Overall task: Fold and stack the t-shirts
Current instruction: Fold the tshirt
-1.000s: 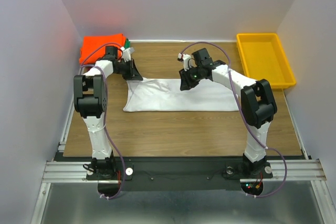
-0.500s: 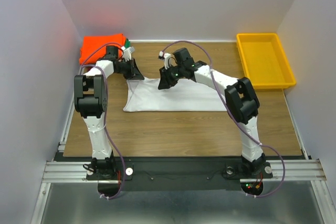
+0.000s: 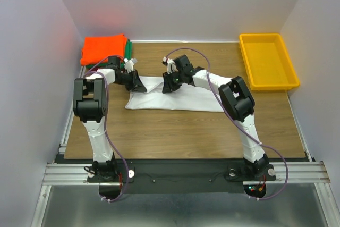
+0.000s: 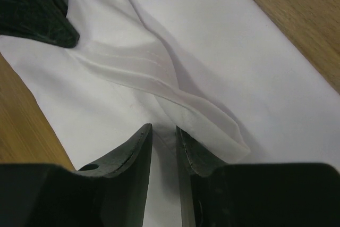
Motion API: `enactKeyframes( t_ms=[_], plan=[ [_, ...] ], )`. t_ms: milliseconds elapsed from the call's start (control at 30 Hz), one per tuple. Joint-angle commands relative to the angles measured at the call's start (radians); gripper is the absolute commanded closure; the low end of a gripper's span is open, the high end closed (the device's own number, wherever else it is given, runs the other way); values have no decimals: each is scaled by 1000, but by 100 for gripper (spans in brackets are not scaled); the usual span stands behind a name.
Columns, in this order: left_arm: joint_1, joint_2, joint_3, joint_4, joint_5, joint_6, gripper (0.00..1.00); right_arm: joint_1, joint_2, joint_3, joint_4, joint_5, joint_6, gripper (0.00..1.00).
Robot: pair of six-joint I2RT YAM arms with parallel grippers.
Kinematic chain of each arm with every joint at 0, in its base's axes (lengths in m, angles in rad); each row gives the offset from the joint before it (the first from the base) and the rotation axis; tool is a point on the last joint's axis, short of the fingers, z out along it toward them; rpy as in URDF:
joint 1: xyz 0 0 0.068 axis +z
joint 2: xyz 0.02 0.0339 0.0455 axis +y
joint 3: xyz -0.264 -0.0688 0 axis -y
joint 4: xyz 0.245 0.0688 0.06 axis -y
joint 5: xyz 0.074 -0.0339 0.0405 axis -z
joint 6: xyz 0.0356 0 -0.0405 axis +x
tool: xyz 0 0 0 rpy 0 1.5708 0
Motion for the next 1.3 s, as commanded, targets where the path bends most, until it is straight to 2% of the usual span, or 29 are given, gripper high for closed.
enactKeyframes(
  t_ms=[0, 167, 300, 333, 467, 667, 800, 1067, 1133, 1267],
  plan=[
    [-4, -117, -65, 18, 55, -4, 86, -1, -72, -15, 57, 31, 24, 69],
    [-8, -138, -128, 30, 45, 0, 86, -1, -100, -21, 57, -8, 34, 69],
    [-8, -127, -136, 50, 16, -3, 82, -1, -150, -33, 55, -115, 31, 69],
    [-10, -123, -134, 51, 14, -3, 81, -1, -173, -36, 55, -194, 23, 69],
    [-13, -98, -130, 54, -4, 5, 72, 0, -218, -38, 58, -285, 32, 69],
    [-21, -87, -133, 38, -23, 37, 62, -1, -169, 28, 64, -209, 75, 69],
    [-19, -121, -137, 9, -27, 63, 60, 0, -74, 85, 66, -169, 87, 69],
    [-19, -215, -144, -71, 12, 193, 58, -1, -39, 36, 69, -82, 15, 69],
    [-19, -232, -145, -102, 41, 248, 58, 0, -29, 34, 72, -46, -8, 69],
    [-19, -241, -153, -94, 112, 264, 60, -4, -8, 45, 78, -32, -15, 70]
  ],
)
